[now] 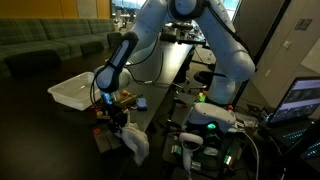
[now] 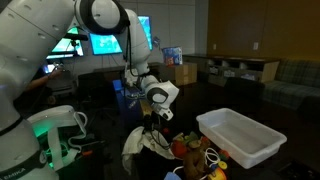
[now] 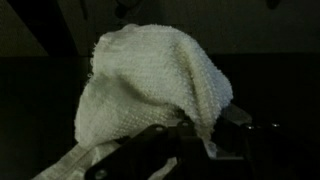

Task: Mop all the things away to the left with the white towel and put it in the box

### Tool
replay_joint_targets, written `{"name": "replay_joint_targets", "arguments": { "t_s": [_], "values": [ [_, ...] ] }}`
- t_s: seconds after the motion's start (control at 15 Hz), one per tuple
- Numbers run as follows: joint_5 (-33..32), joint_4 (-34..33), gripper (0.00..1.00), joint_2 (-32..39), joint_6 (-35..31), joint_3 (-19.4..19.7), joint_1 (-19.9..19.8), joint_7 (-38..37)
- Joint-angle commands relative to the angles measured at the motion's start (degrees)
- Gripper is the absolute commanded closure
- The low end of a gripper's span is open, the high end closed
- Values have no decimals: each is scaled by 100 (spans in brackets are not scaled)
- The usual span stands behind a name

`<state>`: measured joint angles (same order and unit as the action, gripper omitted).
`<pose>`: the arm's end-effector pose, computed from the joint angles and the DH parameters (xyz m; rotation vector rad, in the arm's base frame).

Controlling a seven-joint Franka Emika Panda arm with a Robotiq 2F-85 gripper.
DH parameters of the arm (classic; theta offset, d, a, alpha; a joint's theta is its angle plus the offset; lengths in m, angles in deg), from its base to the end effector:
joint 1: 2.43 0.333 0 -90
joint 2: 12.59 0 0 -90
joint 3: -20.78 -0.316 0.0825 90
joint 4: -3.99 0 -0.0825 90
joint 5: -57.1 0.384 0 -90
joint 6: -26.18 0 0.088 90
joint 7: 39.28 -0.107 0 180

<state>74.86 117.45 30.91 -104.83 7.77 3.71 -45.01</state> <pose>0.5071 0.1937 0.0615 -2.8022 0.0707 0.7343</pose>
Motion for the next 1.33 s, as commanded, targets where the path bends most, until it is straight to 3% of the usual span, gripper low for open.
{"name": "replay_joint_targets", "arguments": {
  "t_s": [0.0,0.27,0.6,0.87,1.27],
  "values": [
    [321,48,94,-237,-263,-332,-88,512],
    [650,269,94,-842,-129,-596,-544,1424],
    [1163,694,94,-1894,733,-442,-1446,2951],
    [1274,1056,94,-2753,1417,195,-1921,3564],
    [1146,1246,94,-3754,1867,1508,-2249,3488]
  ]
}}
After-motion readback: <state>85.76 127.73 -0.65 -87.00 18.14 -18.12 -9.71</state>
